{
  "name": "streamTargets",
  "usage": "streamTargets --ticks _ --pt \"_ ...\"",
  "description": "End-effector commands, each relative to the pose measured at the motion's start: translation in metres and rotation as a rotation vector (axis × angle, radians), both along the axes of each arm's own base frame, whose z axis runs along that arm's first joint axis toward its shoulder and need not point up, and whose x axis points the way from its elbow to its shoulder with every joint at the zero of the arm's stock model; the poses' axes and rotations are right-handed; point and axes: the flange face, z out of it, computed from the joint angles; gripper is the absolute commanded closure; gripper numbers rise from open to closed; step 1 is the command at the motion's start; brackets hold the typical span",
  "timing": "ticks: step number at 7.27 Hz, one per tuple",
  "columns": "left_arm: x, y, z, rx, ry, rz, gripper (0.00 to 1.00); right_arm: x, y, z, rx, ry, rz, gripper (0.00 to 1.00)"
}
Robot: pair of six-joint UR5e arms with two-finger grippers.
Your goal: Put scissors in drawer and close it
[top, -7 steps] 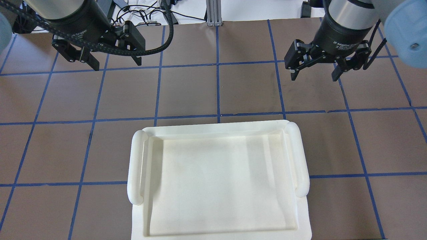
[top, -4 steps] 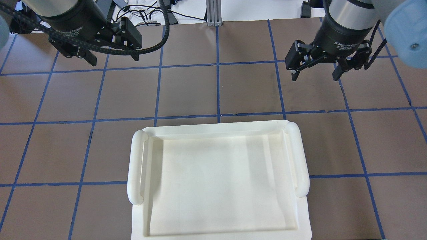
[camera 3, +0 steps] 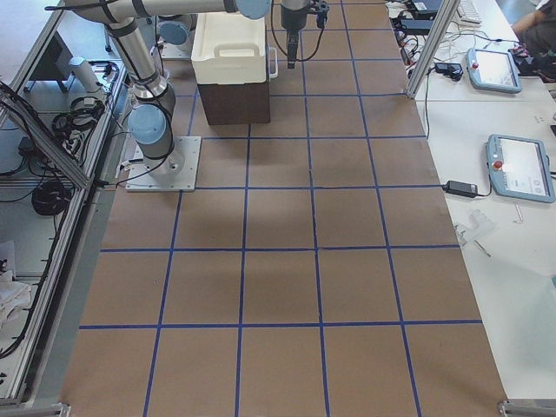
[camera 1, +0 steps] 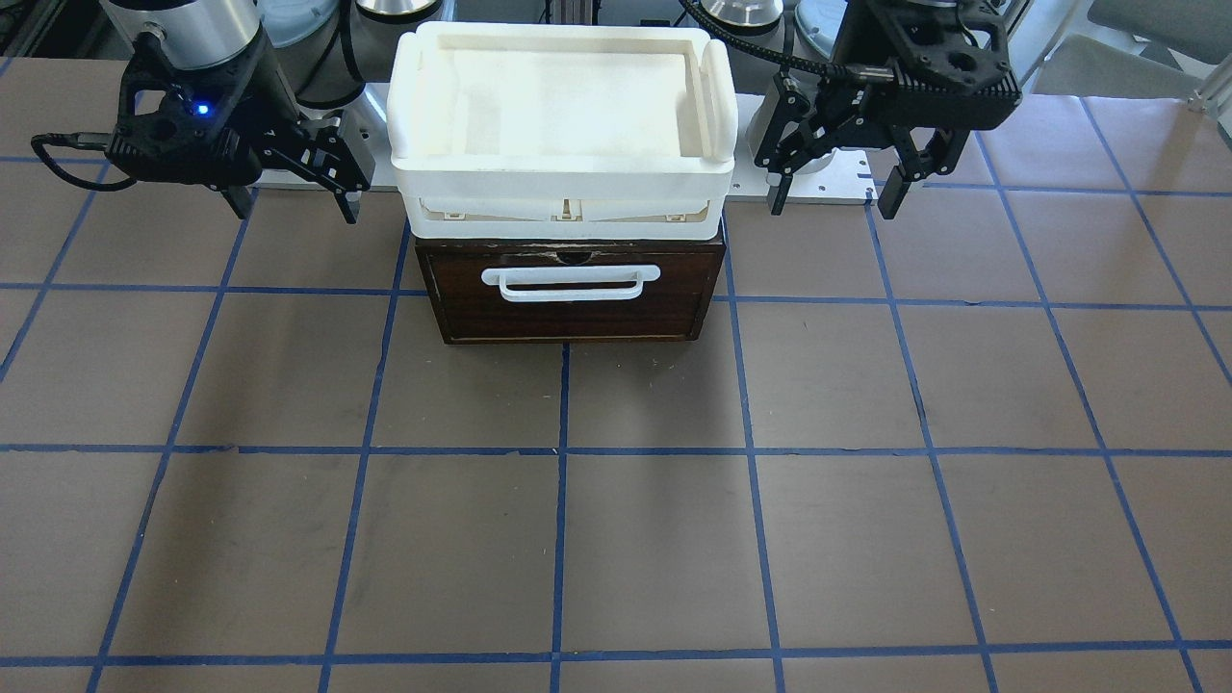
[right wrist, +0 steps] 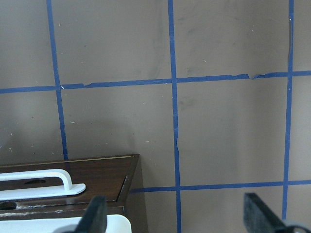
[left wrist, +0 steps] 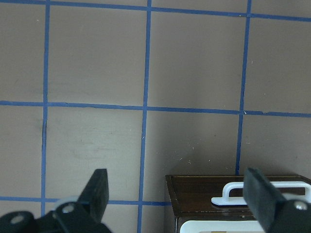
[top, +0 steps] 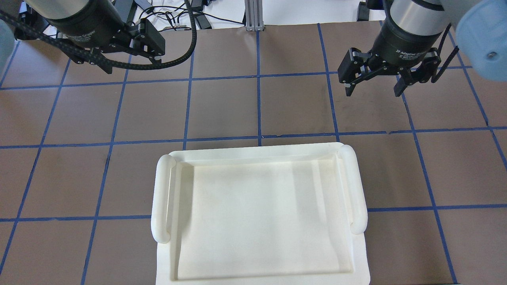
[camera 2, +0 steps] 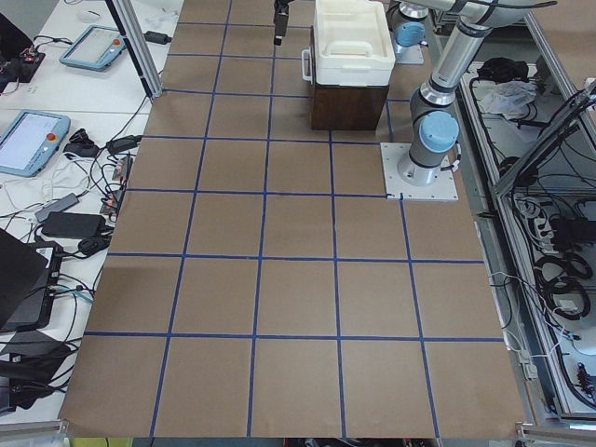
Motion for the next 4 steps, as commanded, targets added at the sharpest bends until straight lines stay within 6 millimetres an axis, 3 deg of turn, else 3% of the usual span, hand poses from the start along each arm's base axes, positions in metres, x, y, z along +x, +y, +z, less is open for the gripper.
streamTargets --ticks 1,4 --pt "0.005 -0.002 -0.005 -0.025 -0.057 -0.047 0.0 0.0 0.0 0.0 0.0 0.004 0.005 0.0" --pt "0.004 0.002 -0.018 0.037 -0.028 0.047 0.0 0.0 0.0 -0.001 0.003 0.0 0.009 0.0"
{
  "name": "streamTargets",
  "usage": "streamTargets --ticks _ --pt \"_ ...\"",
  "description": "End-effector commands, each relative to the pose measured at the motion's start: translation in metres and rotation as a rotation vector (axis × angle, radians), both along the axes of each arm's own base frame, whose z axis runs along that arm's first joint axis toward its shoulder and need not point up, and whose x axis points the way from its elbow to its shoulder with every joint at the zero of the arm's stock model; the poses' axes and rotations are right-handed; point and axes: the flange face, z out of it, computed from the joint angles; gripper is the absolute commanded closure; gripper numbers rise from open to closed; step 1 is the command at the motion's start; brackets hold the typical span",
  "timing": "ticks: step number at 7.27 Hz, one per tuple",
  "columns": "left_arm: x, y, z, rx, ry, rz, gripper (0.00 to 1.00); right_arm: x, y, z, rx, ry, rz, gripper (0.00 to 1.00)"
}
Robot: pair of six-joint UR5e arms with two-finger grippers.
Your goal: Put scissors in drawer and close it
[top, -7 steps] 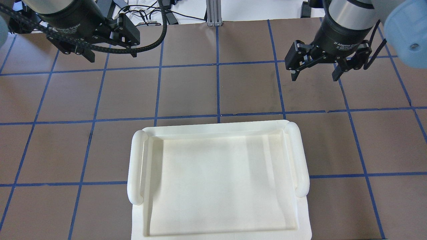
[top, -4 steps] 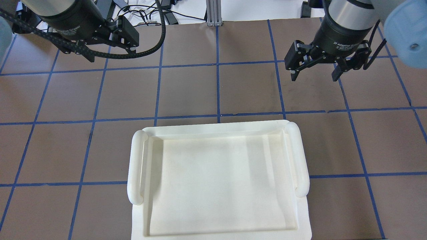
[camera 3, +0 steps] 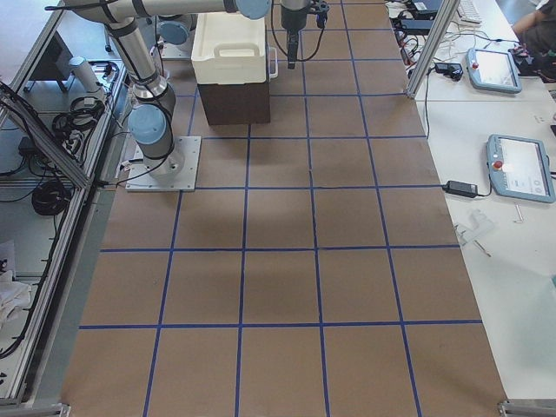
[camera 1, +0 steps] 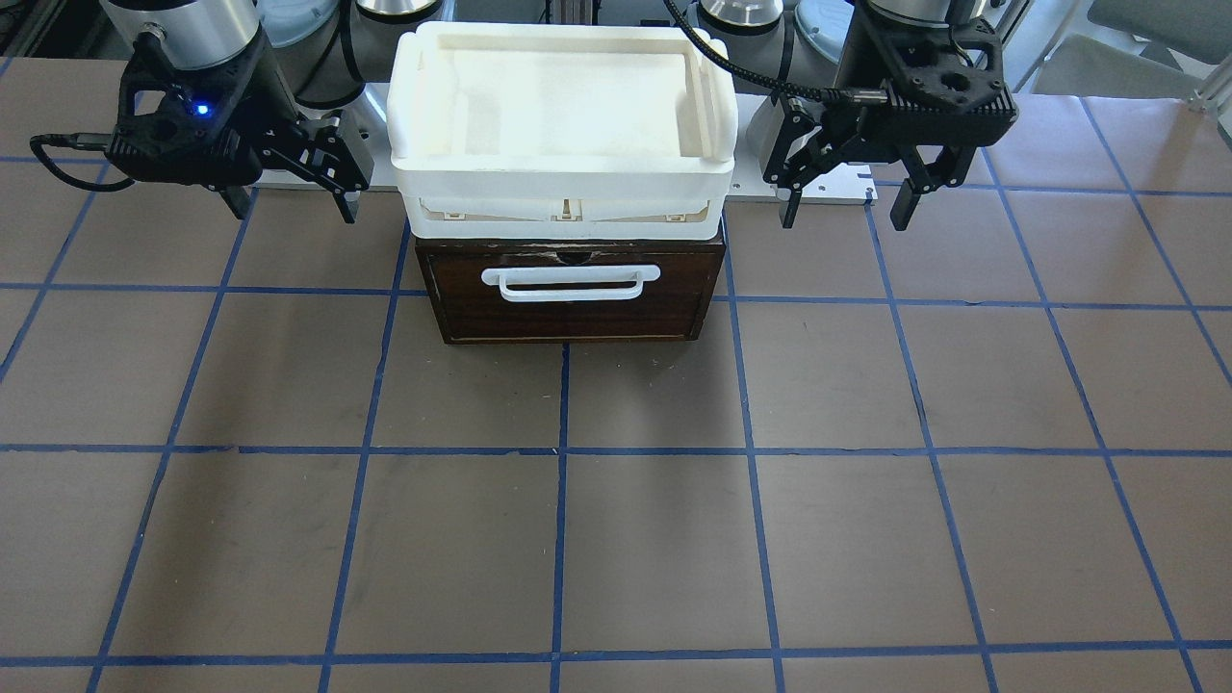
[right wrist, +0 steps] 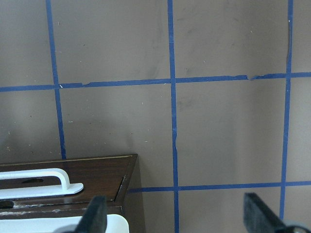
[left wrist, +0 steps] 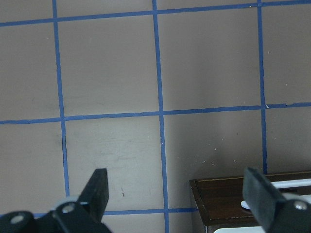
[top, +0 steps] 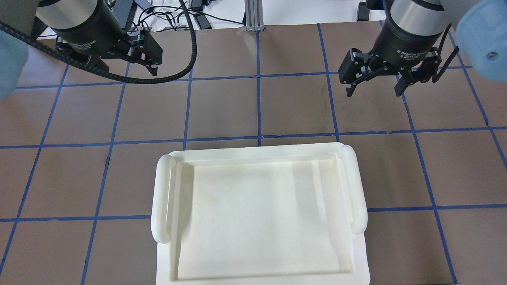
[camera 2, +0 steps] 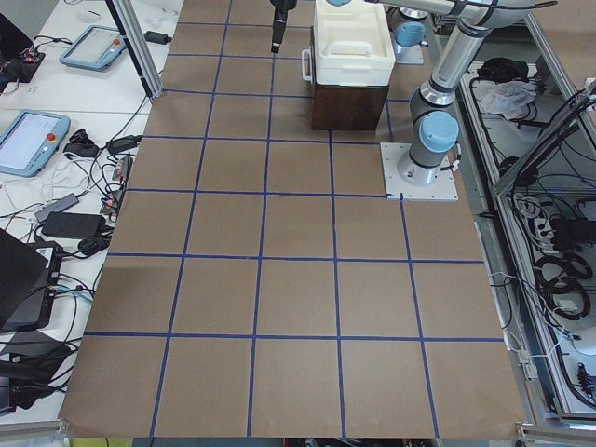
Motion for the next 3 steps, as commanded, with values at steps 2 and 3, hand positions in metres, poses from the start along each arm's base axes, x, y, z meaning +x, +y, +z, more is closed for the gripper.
streamTargets --ticks 2,3 --pt "0.0028 0.0035 -0.0108 0.073 0.043 0.043 0.0 0.0006 -0.0002 -0.0006 0.002 -0.006 0.001 0.0" --pt "0.0028 0.0035 -0.0121 0.075 0.042 0.036 0.0 0.0006 -0.0002 -0.0006 0.002 -0.006 0.001 0.0"
